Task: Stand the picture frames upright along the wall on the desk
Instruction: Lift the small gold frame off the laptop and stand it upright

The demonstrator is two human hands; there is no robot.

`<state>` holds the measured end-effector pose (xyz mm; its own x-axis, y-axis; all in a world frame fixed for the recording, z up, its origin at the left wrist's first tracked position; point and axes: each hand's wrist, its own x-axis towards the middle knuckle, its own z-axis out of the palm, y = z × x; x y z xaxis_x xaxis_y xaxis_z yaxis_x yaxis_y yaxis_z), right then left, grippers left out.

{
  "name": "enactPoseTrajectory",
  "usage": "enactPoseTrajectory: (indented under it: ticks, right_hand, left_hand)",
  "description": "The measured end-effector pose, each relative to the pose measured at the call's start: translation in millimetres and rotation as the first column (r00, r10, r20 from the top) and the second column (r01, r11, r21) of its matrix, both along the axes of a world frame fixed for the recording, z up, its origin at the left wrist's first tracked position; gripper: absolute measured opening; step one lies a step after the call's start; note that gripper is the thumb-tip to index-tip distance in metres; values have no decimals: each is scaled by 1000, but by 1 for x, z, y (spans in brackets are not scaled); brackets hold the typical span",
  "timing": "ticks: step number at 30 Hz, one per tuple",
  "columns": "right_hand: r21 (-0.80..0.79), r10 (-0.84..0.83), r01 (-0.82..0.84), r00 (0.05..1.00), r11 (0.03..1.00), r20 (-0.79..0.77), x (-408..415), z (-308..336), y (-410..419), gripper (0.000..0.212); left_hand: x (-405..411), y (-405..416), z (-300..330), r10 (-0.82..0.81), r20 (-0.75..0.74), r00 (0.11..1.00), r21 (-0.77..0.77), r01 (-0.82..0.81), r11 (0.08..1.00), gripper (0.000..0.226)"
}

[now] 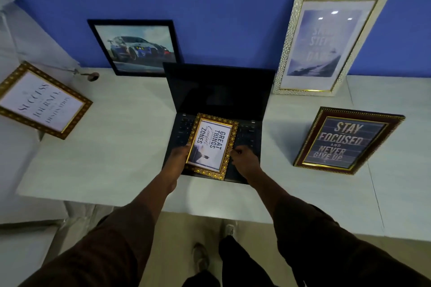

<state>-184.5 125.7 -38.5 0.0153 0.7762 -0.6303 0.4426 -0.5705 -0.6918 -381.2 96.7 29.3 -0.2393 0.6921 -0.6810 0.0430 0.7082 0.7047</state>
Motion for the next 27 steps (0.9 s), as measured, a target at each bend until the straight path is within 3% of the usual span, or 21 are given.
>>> enactPoseTrajectory:
  ticks: [5,11,17,21,24,27]
  right_hand:
    - [-20,6,-8,998,1000,-55,-11,-4,15,42]
    - [42,88,-81,975,996,-205,-7,4,32,20]
    - [168,381,-351,903,921,-201,-4,38,63,28]
    - [222,546,-501,799,837,-254,-37,76,87,31]
    - [243,609,-559,733,793,-303,-68,100,101,31]
    - [301,678,-609,686,734,-265,-109,118,114,27]
  left_hand:
    - [7,5,-10,75,18,997,-51,-74,996,26]
    - [-3,3,-7,32,-23,999,-132,-35,991,26]
    - [-43,14,12,50,-286,957,-9,-55,998,66]
    - [-82,20,40,131,-386,913,217,-48,975,55]
    - [-104,22,50,43,-369,928,181,26,983,43]
    - [-134,13,57,135,-286,949,245,-64,967,33]
